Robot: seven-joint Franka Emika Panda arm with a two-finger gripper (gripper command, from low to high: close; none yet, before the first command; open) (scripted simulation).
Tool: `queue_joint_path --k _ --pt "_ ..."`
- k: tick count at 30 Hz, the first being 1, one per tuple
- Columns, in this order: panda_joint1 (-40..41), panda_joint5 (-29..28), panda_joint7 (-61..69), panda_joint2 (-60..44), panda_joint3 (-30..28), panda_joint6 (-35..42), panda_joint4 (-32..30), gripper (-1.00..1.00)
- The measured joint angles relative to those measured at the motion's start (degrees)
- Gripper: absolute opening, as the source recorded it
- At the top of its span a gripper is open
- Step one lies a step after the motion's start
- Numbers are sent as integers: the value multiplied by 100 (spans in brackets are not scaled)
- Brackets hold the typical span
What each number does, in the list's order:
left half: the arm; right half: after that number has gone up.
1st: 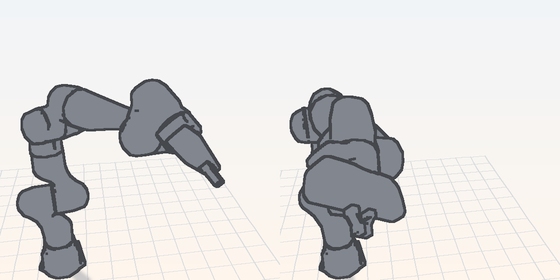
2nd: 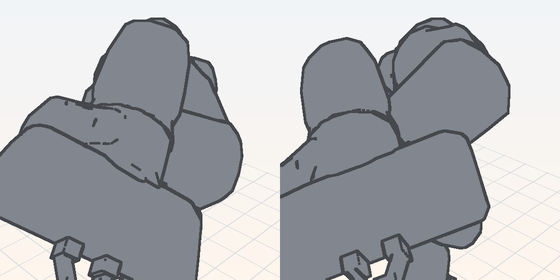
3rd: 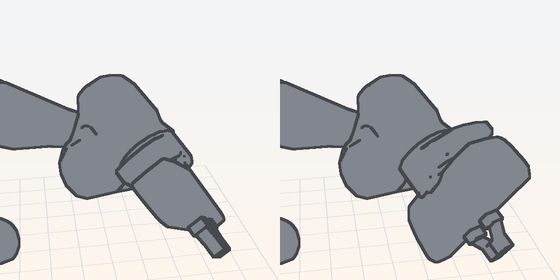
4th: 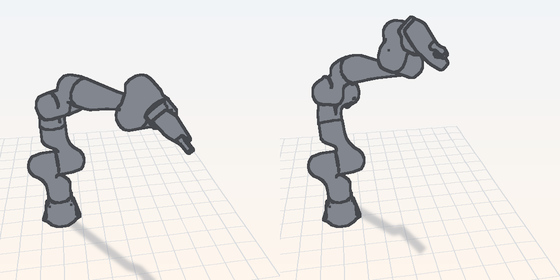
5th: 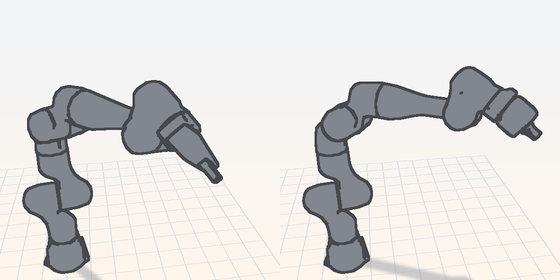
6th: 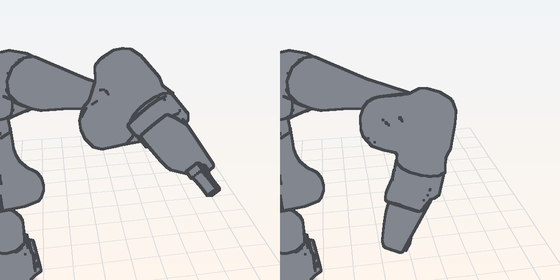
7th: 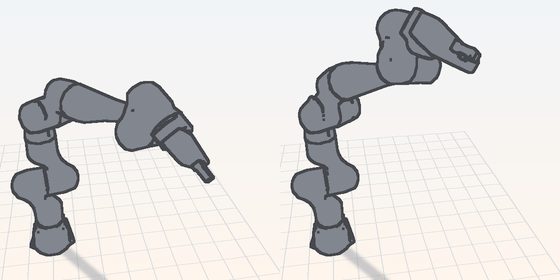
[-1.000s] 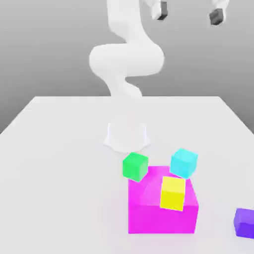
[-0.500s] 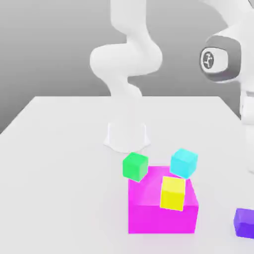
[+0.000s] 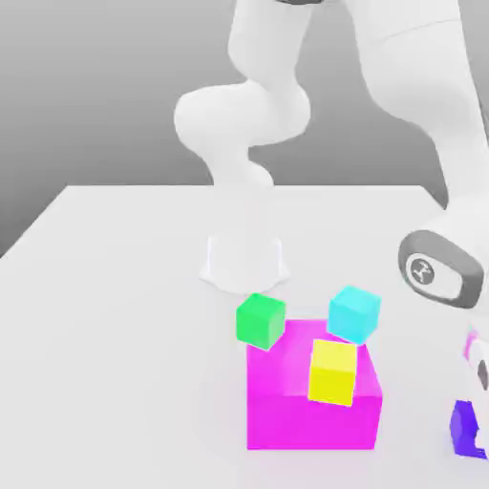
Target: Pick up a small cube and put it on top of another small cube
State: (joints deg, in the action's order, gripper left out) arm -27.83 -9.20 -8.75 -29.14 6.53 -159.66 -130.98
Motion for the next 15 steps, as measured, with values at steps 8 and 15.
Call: queue_joint_path --k 8,15 --pt "339 451 173 1373 123 976 -378 -100" --pt "1010 832 -81 2839 -271 1845 -951 -100"
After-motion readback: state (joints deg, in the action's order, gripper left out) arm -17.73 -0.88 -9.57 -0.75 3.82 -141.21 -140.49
